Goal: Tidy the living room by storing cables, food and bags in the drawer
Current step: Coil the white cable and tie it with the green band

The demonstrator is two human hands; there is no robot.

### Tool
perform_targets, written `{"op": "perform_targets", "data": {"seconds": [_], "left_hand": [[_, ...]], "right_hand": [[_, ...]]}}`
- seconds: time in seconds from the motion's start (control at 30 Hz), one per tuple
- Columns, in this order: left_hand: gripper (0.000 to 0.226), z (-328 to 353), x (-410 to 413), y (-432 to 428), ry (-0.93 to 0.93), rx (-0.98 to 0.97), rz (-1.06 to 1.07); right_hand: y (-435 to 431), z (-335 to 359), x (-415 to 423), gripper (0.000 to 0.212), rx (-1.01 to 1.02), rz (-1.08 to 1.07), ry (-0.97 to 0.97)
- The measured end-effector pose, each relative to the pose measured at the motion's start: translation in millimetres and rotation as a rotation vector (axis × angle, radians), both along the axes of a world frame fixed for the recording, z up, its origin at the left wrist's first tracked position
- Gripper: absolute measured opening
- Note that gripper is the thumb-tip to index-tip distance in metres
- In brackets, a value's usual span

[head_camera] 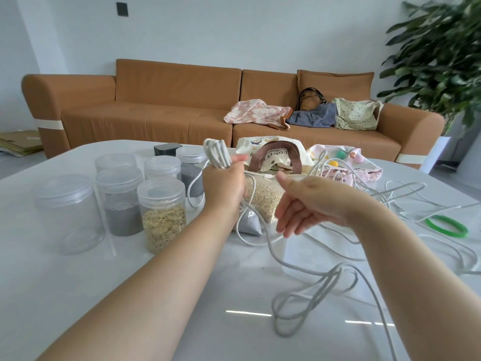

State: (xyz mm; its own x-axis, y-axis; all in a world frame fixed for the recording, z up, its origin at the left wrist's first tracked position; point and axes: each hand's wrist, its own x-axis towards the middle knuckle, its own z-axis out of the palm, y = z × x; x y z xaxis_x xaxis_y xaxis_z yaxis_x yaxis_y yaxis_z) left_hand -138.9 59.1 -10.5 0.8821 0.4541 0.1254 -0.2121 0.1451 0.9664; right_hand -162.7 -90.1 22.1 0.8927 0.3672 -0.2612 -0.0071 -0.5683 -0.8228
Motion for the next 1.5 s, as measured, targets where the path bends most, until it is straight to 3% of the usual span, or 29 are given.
{"op": "perform_targets", "data": {"seconds": [0.1, 0.23, 0.33, 0.43, 0.5, 0.7, 0.8, 0.9, 1.13, 1.33, 1.5], "left_hand": [[0.036, 3, 5, 3, -0.056, -0.156, 0.065], [0.031, 3, 7, 7, -0.080, -0.219, 0.090], [0.029, 3, 10, 16, -0.032, -0.195, 0.046], [0.025, 4, 10, 23, 0.048, -0.180, -0.109], [0.018, 5, 9, 25, 0.096, -0.114, -0.228], [0.022, 9, -1, 31, 0.192, 0.106, -0.544], [0.024, 11, -5, 32, 0.245, 0.200, -0.579], [0.026, 11, -7, 32, 0.292, 0.299, -0.583], [0.043, 6, -12, 19, 0.355, 0.116, -0.795], [0.055, -2, -17, 2, 0.378, 0.128, -0.990], [0.075, -7, -16, 0, 0.349, 0.098, -1.182]], "right_hand": [[2, -2, -3, 0.061, -0.091, 0.294, 0.105], [4, 3, -11, 0.020, -0.300, 0.509, 0.092], [1, 2, -8, 0.014, -0.380, 0.358, -0.011], [-3, 0, 4, 0.022, -0.549, 0.058, -0.354], [-6, 1, 7, 0.022, -0.569, 0.010, -0.445], [-19, 7, 7, 0.016, -0.582, -0.001, -0.541], [-29, 12, 6, 0.015, -0.444, -0.010, -0.544], [-35, 16, 5, 0.019, -0.283, 0.125, -0.519], [-28, 21, 1, 0.023, -0.077, 0.188, -0.512], [-18, 23, -4, 0.010, -0.238, -0.036, -0.671], [-15, 21, -3, 0.025, -0.314, -0.177, -0.774]]}}
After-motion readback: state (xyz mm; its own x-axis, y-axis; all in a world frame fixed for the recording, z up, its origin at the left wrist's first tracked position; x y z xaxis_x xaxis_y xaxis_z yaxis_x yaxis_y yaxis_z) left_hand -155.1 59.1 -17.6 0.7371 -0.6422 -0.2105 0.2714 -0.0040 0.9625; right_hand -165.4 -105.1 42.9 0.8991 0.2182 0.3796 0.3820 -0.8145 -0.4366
